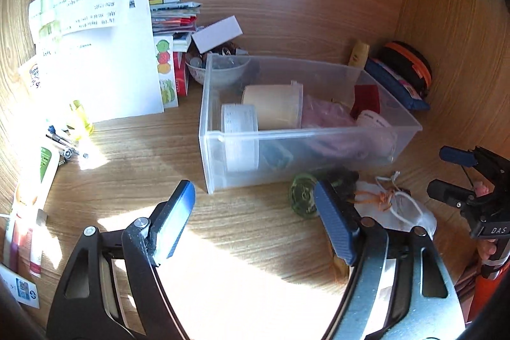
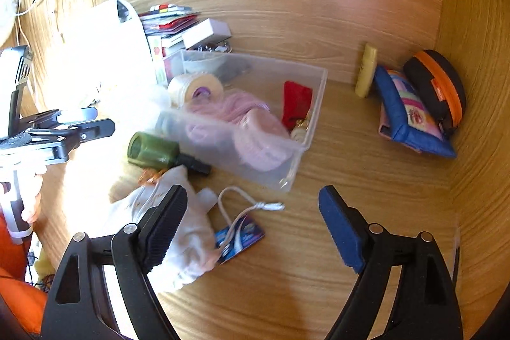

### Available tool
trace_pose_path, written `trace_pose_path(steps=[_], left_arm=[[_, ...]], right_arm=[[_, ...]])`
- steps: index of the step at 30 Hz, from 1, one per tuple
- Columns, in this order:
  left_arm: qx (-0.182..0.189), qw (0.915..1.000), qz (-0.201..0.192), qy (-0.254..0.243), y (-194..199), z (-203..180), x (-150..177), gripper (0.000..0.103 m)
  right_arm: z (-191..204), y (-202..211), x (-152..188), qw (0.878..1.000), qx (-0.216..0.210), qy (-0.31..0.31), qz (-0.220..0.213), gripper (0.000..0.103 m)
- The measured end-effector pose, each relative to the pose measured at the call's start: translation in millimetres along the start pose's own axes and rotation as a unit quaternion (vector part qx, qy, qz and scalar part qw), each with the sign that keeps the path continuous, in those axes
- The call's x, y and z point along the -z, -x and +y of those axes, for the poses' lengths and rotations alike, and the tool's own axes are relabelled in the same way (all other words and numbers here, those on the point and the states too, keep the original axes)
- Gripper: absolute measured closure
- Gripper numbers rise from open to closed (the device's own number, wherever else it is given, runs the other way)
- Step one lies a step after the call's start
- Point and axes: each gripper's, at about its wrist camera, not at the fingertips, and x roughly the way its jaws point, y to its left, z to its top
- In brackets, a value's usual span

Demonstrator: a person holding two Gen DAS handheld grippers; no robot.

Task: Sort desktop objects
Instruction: 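Move both open tools toward the white drawstring pouch and beaded cord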

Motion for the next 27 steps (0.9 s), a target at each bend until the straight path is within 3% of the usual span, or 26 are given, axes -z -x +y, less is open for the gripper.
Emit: trace_pose_path(steps=[7, 11, 15, 22, 27], left_arm=[[0.004, 0.9991, 0.034, -0.024, -9, -11, 22, 0.026], [0.003, 0.9987, 0.033, -0.040, -7, -21, 30, 0.026], [0.002, 0.9981, 0.031, -0.052, -6, -27, 34, 0.026], [0.006, 0.9991, 0.024, -0.035, 7, -18, 39, 0.024], [0.012, 0.9992, 0.029, -0.027, 14, -12, 43, 0.020]], right_arm=[[13, 7, 19, 1.000, -0.014, -0.013, 0.007, 0.020], [23, 12, 25, 1.000, -0.020, -0.012, 0.004, 0.020], [42, 14, 29, 1.000, 0.007, 0.006, -0.007, 0.019], [80, 5, 28, 0.999, -0.016, 0.046, -0.012, 0.018], [84, -15, 25, 1.000, -0.023, 0.013, 0.017, 0.017]])
